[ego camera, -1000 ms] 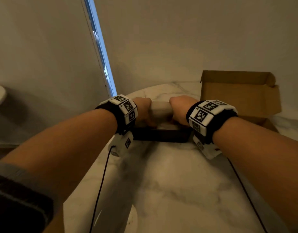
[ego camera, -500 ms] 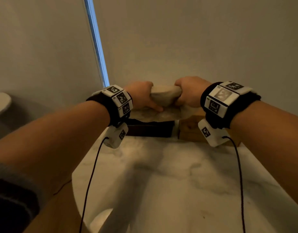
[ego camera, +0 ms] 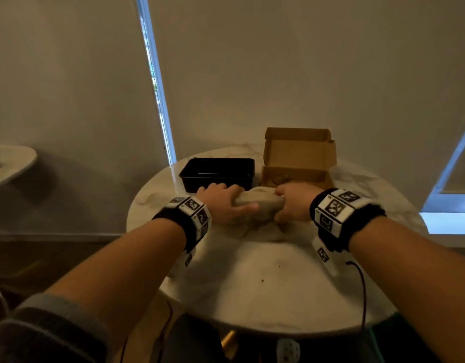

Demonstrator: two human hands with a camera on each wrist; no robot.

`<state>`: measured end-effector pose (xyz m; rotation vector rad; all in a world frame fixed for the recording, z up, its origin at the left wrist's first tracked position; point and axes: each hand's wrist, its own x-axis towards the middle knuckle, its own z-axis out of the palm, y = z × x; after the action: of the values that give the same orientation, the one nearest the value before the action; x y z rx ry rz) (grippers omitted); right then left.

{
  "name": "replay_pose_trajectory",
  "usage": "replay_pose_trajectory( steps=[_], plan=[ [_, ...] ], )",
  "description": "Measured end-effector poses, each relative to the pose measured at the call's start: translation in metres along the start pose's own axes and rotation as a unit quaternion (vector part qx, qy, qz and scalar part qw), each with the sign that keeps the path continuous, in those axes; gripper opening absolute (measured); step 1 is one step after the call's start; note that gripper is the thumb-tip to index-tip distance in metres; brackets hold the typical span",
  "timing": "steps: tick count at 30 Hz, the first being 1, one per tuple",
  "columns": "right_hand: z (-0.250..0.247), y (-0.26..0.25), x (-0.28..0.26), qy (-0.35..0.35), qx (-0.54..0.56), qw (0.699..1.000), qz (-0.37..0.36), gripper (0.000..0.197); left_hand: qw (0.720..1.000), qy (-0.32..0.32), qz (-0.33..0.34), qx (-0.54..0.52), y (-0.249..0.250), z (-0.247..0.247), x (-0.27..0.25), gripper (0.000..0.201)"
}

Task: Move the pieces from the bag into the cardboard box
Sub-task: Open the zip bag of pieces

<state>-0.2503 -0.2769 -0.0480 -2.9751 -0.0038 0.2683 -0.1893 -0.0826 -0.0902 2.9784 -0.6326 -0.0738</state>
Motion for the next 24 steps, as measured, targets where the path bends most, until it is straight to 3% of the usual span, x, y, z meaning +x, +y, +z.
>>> replay_pose_trajectory(
  steps=[3, 6, 9, 13, 17, 21, 24],
  plan=[
    [0.004, 0.007, -0.012, 0.022, 0.054, 0.998, -0.015, 0.059, 0.996, 0.06, -0.053, -0.025, -0.017, 0.0, -0.004, 0.075],
    [-0.001, 0.009, -0.019, 0.108, 0.095, 0.988, -0.05, 0.036, 0.986, 0.076, -0.117, -0.088, -0.026, -0.009, -0.005, 0.066],
    [0.002, 0.006, -0.018, 0.07, 0.059, 0.995, -0.046, 0.019, 0.975, 0.069, -0.152, -0.148, -0.028, -0.01, -0.006, 0.054],
    [0.012, 0.0, -0.009, 0.012, 0.028, 0.999, -0.037, 0.021, 0.958, 0.095, -0.138, -0.231, -0.031, -0.007, -0.006, 0.03],
    [0.013, -0.005, 0.0, 0.01, 0.024, 0.999, -0.043, 0.026, 0.926, 0.185, -0.084, -0.317, -0.039, -0.011, 0.0, 0.005],
    [0.015, -0.009, 0.005, -0.025, 0.031, 0.998, -0.056, 0.031, 0.881, 0.238, -0.065, -0.404, -0.041, -0.02, 0.004, 0.014],
    [0.02, -0.011, 0.01, -0.051, 0.005, 0.997, -0.055, 0.034, 0.815, 0.224, -0.067, -0.531, -0.043, -0.022, 0.007, 0.049]
  ],
)
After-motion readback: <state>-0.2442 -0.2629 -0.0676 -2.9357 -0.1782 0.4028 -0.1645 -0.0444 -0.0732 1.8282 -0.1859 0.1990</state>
